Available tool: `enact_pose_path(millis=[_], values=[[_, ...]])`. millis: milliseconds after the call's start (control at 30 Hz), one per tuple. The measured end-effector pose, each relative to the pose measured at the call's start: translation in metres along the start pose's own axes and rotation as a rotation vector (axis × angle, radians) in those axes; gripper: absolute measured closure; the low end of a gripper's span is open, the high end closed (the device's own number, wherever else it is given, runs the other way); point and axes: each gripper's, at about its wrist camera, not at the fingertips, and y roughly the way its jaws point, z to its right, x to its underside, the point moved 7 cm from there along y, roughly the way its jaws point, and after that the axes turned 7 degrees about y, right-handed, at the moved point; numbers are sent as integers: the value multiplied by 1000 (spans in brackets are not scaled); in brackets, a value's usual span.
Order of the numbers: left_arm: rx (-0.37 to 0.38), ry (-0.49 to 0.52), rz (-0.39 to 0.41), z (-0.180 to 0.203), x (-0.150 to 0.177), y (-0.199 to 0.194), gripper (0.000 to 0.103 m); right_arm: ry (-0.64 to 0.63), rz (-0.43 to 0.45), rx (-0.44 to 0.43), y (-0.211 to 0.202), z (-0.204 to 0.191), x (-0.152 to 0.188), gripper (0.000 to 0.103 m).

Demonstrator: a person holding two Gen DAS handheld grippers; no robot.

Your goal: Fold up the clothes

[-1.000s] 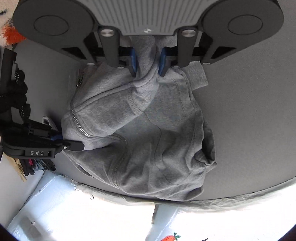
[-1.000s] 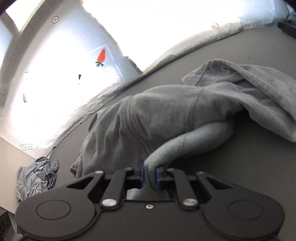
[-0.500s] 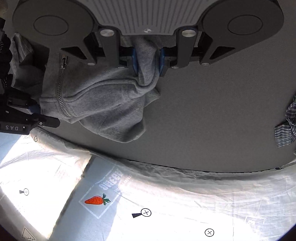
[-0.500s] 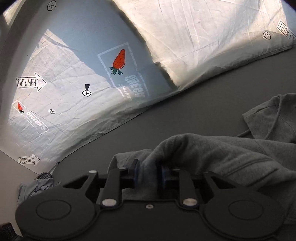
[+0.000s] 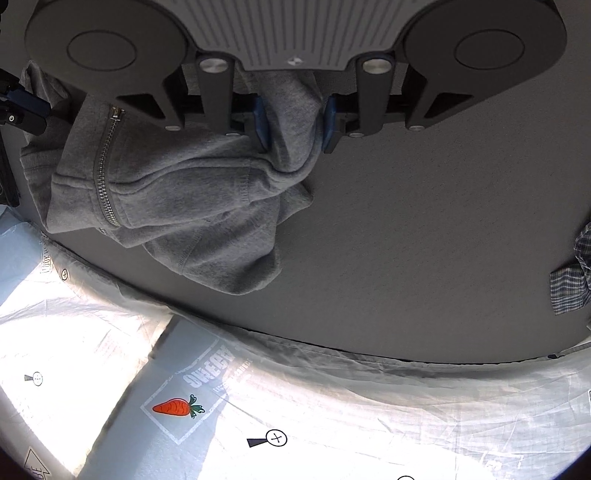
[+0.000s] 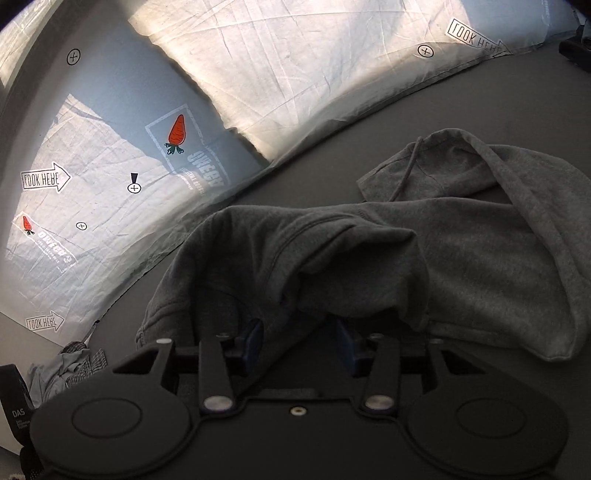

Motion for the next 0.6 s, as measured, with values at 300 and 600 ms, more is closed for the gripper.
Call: enact_pose_path(millis=[300,600], values=[[49,-50,-55,-2,17,-12,64,-112,23,18,48,-25,-10,61],[-1,-27,56,22,11,-63,85,-137,194,-15,-41,-31,-31,98]])
